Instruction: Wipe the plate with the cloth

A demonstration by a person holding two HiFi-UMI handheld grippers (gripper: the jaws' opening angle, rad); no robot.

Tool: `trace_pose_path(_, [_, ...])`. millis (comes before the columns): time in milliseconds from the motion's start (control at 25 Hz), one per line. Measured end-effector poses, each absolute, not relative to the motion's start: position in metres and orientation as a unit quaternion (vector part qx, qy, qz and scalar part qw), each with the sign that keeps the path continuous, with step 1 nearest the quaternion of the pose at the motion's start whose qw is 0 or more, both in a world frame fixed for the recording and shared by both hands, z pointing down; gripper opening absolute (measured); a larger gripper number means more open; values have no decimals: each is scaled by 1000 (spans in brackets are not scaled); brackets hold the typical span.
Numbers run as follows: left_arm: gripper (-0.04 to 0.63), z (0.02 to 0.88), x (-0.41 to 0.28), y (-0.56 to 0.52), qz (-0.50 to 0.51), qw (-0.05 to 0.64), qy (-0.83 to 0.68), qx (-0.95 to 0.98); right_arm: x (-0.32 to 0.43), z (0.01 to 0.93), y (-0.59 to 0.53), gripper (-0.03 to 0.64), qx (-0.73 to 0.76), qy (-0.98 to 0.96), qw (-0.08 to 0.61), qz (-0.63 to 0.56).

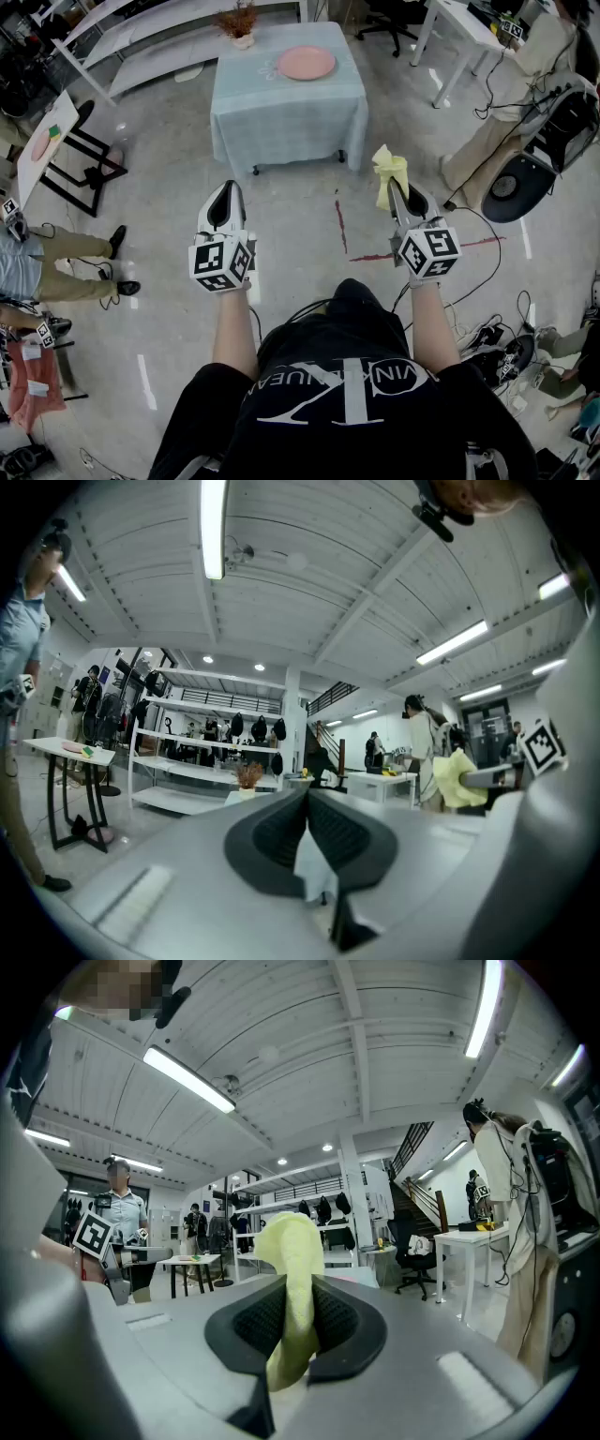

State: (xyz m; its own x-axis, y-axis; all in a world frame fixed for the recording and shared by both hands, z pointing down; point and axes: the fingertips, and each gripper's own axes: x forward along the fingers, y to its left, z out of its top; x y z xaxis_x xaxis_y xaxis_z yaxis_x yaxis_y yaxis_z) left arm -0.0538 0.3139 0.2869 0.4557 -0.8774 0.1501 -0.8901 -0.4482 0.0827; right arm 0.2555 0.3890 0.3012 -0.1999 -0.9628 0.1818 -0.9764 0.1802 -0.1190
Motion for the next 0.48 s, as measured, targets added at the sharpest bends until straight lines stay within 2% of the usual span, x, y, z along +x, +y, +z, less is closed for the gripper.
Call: trace_pose_path(480, [0,286,-58,319,44,75,-522,848,253,302,392,41,631,-768,30,105])
